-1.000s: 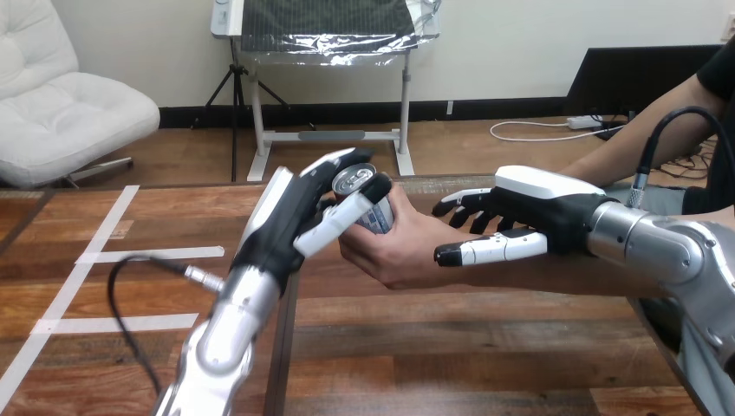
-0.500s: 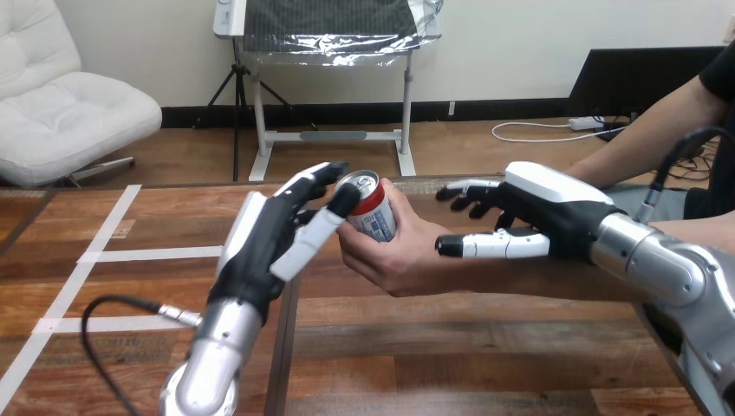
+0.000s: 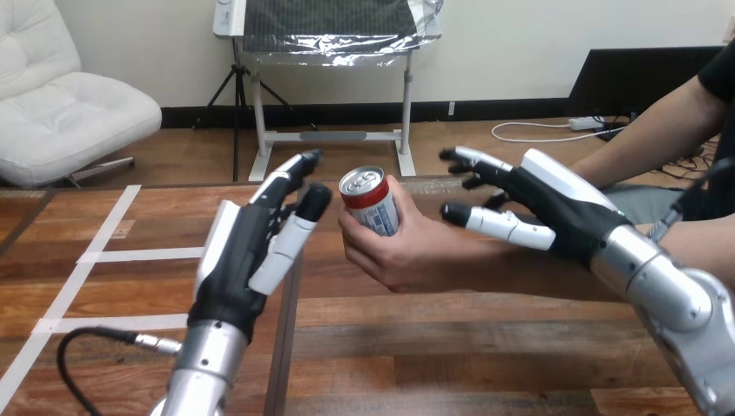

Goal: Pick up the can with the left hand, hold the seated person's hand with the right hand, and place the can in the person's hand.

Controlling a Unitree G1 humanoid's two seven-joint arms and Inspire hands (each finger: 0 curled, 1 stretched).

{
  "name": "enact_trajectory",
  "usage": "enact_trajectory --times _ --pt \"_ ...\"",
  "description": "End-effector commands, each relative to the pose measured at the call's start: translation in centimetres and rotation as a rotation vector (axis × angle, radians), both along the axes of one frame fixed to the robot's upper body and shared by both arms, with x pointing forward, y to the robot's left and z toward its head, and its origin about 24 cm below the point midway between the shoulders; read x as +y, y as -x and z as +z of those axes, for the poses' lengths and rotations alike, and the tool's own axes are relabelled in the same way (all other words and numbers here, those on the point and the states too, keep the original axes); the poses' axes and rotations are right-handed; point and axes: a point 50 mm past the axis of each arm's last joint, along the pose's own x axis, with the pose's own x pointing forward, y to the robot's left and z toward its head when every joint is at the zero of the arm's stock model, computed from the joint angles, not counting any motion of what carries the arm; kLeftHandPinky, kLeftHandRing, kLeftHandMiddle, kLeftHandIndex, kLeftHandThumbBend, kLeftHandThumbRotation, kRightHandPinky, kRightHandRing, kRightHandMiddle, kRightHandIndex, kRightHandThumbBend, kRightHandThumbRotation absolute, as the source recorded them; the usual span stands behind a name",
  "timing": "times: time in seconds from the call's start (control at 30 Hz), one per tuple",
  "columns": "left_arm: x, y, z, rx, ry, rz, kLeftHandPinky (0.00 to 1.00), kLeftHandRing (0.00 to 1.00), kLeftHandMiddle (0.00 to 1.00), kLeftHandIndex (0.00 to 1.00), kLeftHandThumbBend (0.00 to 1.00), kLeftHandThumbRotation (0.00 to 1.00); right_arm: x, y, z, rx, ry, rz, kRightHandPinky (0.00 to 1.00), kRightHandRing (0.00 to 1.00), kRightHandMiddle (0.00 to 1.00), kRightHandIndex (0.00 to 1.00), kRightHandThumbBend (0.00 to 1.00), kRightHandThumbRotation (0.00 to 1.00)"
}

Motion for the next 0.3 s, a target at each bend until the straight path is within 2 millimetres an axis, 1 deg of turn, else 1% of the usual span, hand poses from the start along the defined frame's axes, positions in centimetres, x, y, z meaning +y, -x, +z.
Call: enact_trajectory --times 0.0,0.07,0.27 --pt "0.1 0.4 2.4 -0.126 0.037 0.010 0.91 0.95 0.91 0.88 0.74 1.00 1.1 0.2 2.6 -0.153 -0.164 0.019 0.76 0.89 0.93 0.95 0.82 1.00" --pt "0.2 0.8 2.5 -0.132 0.041 0.015 0.92 0.94 0.91 0.88 0.75 1.00 1.1 0.5 2.7 -0.167 -0.199 0.017 0.76 0.90 0.93 0.95 0.81 1.00" --pt "0.5 1.6 2.7 -0.142 0.061 0.028 0.92 0.94 0.90 0.88 0.75 0.99 1.3 1.1 2.9 -0.206 -0.259 0.024 0.80 0.92 0.94 0.95 0.83 1.00"
